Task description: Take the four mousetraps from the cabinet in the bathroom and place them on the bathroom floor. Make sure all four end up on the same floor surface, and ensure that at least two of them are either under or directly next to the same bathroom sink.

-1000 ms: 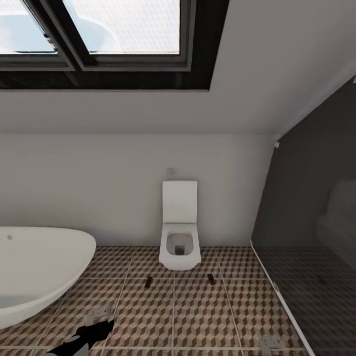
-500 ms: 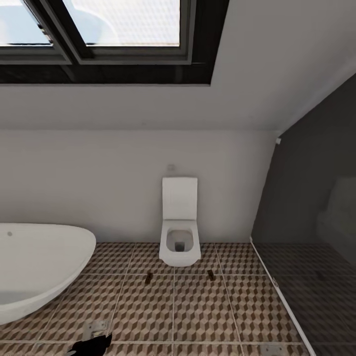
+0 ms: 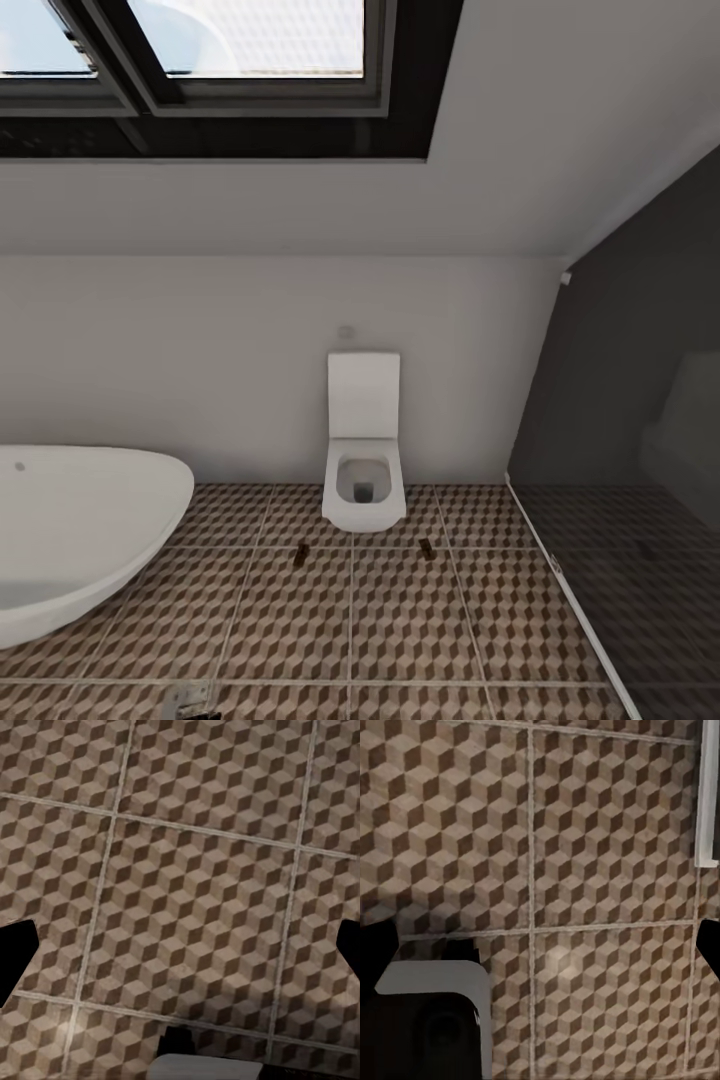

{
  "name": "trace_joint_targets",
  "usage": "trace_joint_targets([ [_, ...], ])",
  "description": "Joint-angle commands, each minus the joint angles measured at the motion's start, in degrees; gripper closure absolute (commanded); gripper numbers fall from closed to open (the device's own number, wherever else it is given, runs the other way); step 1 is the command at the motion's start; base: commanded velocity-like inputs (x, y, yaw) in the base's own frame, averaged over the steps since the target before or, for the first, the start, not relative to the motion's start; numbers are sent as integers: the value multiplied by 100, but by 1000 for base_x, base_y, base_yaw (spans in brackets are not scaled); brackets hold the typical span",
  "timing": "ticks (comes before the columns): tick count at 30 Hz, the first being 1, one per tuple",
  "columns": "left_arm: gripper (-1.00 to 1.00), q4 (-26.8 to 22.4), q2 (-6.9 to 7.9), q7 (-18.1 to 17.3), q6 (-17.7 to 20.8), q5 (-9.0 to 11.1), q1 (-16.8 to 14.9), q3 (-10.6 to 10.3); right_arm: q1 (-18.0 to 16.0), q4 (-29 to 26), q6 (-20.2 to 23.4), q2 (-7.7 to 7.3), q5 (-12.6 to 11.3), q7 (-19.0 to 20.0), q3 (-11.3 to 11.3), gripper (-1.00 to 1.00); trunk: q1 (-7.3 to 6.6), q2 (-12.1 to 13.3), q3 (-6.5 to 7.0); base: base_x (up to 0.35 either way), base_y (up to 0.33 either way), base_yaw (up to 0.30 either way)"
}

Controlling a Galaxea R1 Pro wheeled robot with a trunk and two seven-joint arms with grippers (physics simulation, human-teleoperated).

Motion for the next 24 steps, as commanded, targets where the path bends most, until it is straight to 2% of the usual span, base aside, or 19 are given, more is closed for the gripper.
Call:
trace_joint_targets([
  [1, -100, 9, 0, -25, 8, 59, 21, -46, 21, 17, -22, 0, 58, -21, -47, -100, 3, -12, -20, 0, 0, 0],
  [11, -100, 9, -8, -35, 333, 27, 305, -52, 256, 17, -28, 44, 53, -18, -47, -100, 3, -12, -95, 0, 0, 0],
  [24, -100, 9, -112, -38, 406, 8, 705, -65, 608, 17, -34, 134, 59, -14, -47, -100, 3, -12, -177, 0, 0, 0],
])
